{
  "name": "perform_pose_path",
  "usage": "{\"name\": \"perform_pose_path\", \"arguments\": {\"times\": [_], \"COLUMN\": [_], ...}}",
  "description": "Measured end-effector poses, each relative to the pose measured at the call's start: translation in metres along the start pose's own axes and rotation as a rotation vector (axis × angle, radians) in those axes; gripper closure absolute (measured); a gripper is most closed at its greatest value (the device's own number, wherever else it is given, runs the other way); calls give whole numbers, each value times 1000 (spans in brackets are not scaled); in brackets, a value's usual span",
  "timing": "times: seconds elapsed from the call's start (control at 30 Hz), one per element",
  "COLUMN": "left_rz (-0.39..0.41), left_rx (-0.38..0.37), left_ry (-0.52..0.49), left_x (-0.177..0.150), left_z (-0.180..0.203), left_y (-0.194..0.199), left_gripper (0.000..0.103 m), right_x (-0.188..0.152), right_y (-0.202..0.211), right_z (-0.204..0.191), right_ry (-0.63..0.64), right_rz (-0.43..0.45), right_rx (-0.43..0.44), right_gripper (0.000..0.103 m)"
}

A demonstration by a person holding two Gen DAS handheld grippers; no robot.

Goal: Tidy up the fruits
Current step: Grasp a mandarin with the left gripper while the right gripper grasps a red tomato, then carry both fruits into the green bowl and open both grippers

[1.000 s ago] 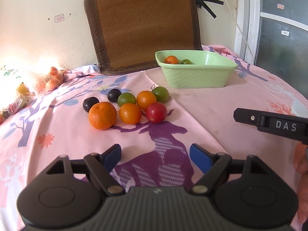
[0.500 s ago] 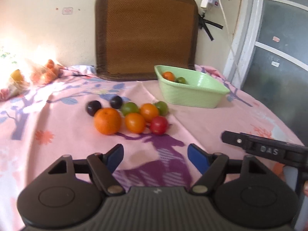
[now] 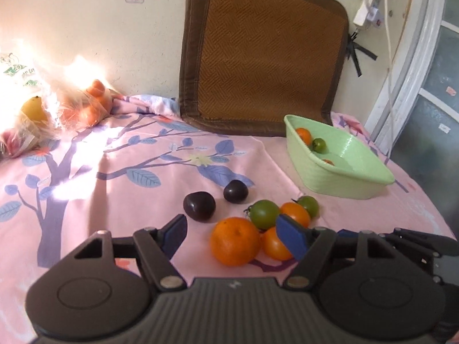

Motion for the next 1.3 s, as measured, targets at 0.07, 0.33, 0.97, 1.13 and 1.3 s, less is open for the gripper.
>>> {"name": "perform_pose_path", "arguments": {"times": [0.07, 0.33, 0.97, 1.13, 1.3], "left_rz": [-19, 9, -27, 29, -31], "left_rx": [-24, -64, -274, -253, -224], "left_ry": [29, 91, -121, -106, -50], "left_x": [-3, -21, -3, 53, 84], "left_z": [-4, -8, 115, 128, 128], "left_y": [-6, 19, 0, -36, -89], "left_gripper": [43, 62, 62, 62, 62], "right_x": [1, -2, -34, 5, 25], "right_y": [-10, -13, 71, 62, 27], "right_z": [-1, 1, 61, 82, 106], "right_ry": [18, 25, -80, -69, -103], "right_rz": [-28, -33, 118, 247, 250], "right_rx": [0, 7, -205, -248, -283], "right_gripper": [59, 71, 71, 71, 71]}}
Point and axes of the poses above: each gripper's, at about its wrist camera, not at the fingertips, and y roughly against the way its jaws point, z to its right, x to its top, the point moved 1 cm from there along -y, roughly the way its jaws point, and after that the axes turned 2 degrees about -y, right-handed, at the moved point
